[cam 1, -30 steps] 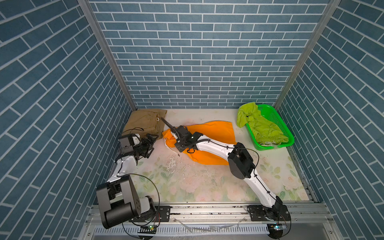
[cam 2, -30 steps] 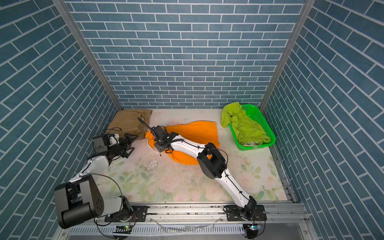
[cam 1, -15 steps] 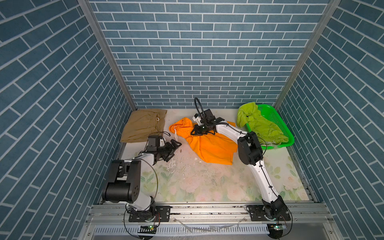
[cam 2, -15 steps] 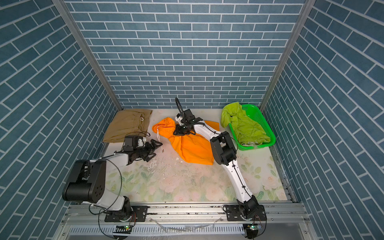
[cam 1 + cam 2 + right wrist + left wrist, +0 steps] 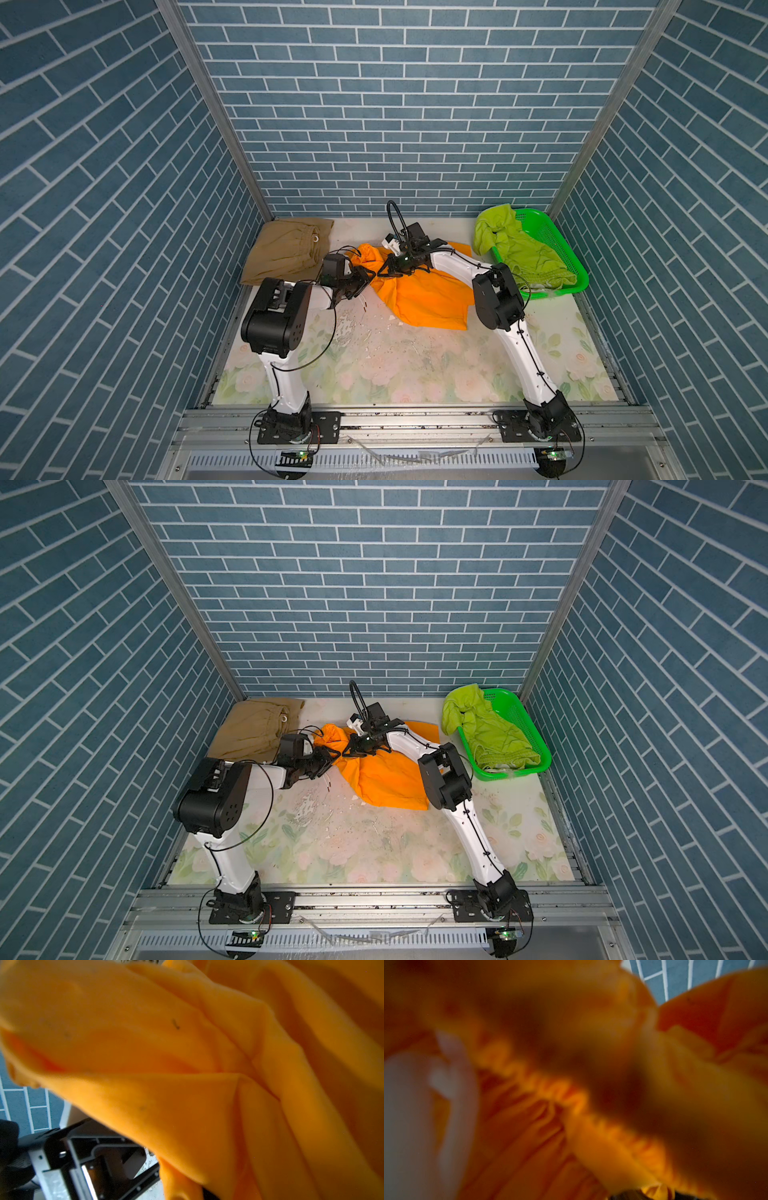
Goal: Fold and stack the shorts
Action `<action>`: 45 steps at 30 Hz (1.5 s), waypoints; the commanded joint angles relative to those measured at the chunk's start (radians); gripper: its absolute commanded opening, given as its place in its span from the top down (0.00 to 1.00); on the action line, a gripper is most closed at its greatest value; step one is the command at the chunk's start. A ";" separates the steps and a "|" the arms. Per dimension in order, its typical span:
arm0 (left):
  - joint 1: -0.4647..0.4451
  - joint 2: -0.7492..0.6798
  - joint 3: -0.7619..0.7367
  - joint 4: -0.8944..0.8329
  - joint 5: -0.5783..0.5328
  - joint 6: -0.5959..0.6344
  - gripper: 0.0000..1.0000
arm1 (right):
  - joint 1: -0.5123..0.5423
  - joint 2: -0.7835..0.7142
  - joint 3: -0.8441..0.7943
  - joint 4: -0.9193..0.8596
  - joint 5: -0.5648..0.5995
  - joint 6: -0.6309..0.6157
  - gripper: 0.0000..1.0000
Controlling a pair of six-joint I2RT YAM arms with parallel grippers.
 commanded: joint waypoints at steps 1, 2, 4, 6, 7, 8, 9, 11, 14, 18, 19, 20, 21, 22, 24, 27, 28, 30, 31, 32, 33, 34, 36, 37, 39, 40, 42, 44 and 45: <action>0.001 0.003 -0.004 0.019 -0.063 0.029 0.52 | -0.023 -0.031 -0.004 0.022 -0.048 0.043 0.95; 0.001 -0.003 -0.012 0.018 -0.075 0.037 0.52 | -0.025 -0.030 -0.002 0.023 -0.050 0.044 0.95; 0.001 -0.010 -0.017 0.005 -0.095 0.057 0.55 | -0.027 -0.025 0.007 0.023 -0.055 0.046 0.95; 0.001 -0.011 -0.015 -0.002 -0.102 0.074 0.63 | -0.027 -0.019 0.014 0.022 -0.062 0.049 0.95; 0.003 -0.011 -0.014 -0.002 -0.101 0.080 0.69 | -0.027 -0.017 0.015 0.023 -0.063 0.052 0.95; 0.004 -0.013 -0.011 -0.002 -0.089 0.085 0.76 | -0.027 -0.016 0.015 0.022 -0.066 0.052 0.94; 0.006 -0.016 -0.007 -0.004 -0.077 0.087 0.81 | -0.027 -0.016 0.015 0.020 -0.066 0.050 0.91; 0.018 -0.032 -0.002 -0.023 -0.036 0.091 0.89 | -0.027 -0.031 -0.005 0.007 -0.058 0.032 0.80; 0.053 -0.058 0.030 -0.140 0.056 0.128 1.00 | -0.028 -0.093 -0.075 0.000 -0.044 0.004 0.58; 0.114 -0.106 0.049 -0.320 0.144 0.197 1.00 | -0.028 -0.252 -0.271 0.033 0.022 -0.031 0.39; 0.132 -0.117 0.048 -0.354 0.171 0.211 1.00 | -0.031 -0.313 -0.330 0.039 0.064 -0.037 0.34; 0.153 -0.125 0.048 -0.386 0.201 0.218 1.00 | -0.033 -0.368 -0.392 0.036 0.110 -0.044 0.31; 0.169 -0.129 0.050 -0.408 0.231 0.224 1.00 | -0.036 -0.410 -0.445 0.032 0.152 -0.048 0.27; 0.191 -0.129 0.052 -0.425 0.265 0.224 1.00 | -0.043 -0.459 -0.511 0.031 0.202 -0.052 0.24; 0.215 -0.139 0.048 -0.445 0.290 0.213 1.00 | -0.056 -0.556 -0.643 0.033 0.310 -0.045 0.23; 0.219 -0.171 0.057 -0.515 0.265 0.238 1.00 | -0.081 -0.695 -0.847 0.055 0.446 -0.020 0.17; 0.219 -0.179 0.059 -0.534 0.259 0.242 1.00 | -0.091 -0.735 -0.911 0.062 0.480 -0.014 0.17; 0.224 -0.187 0.065 -0.567 0.261 0.253 1.00 | -0.115 -0.800 -1.028 0.071 0.527 -0.008 0.17; 0.225 -0.190 0.071 -0.588 0.264 0.263 1.00 | -0.129 -0.832 -1.082 0.072 0.548 -0.006 0.17; 0.227 -0.190 0.080 -0.610 0.265 0.275 1.00 | -0.140 -0.863 -1.129 0.074 0.564 -0.005 0.18; 0.230 -0.192 0.087 -0.632 0.264 0.286 1.00 | -0.151 -0.891 -1.170 0.076 0.575 -0.003 0.18; 0.231 -0.194 0.092 -0.652 0.262 0.296 1.00 | -0.161 -0.917 -1.208 0.078 0.586 -0.001 0.19; 0.232 -0.198 0.098 -0.677 0.262 0.309 1.00 | -0.162 -0.963 -1.253 0.069 0.611 -0.005 0.20; 0.233 -0.198 0.103 -0.691 0.261 0.319 1.00 | -0.162 -0.981 -1.269 0.060 0.628 -0.009 0.21; 0.235 -0.195 0.110 -0.706 0.262 0.326 1.00 | -0.162 -1.006 -1.298 0.052 0.658 -0.012 0.22; 0.235 -0.191 0.112 -0.708 0.266 0.327 1.00 | -0.162 -1.014 -1.312 0.054 0.677 -0.012 0.23; 0.235 -0.182 0.114 -0.705 0.271 0.326 1.00 | -0.164 -1.005 -1.331 0.081 0.676 -0.011 0.26; 0.235 -0.168 0.112 -0.693 0.276 0.321 1.00 | -0.168 -0.960 -1.332 0.114 0.685 -0.014 0.31; 0.235 -0.162 0.111 -0.688 0.279 0.317 1.00 | -0.170 -0.933 -1.324 0.121 0.691 -0.018 0.35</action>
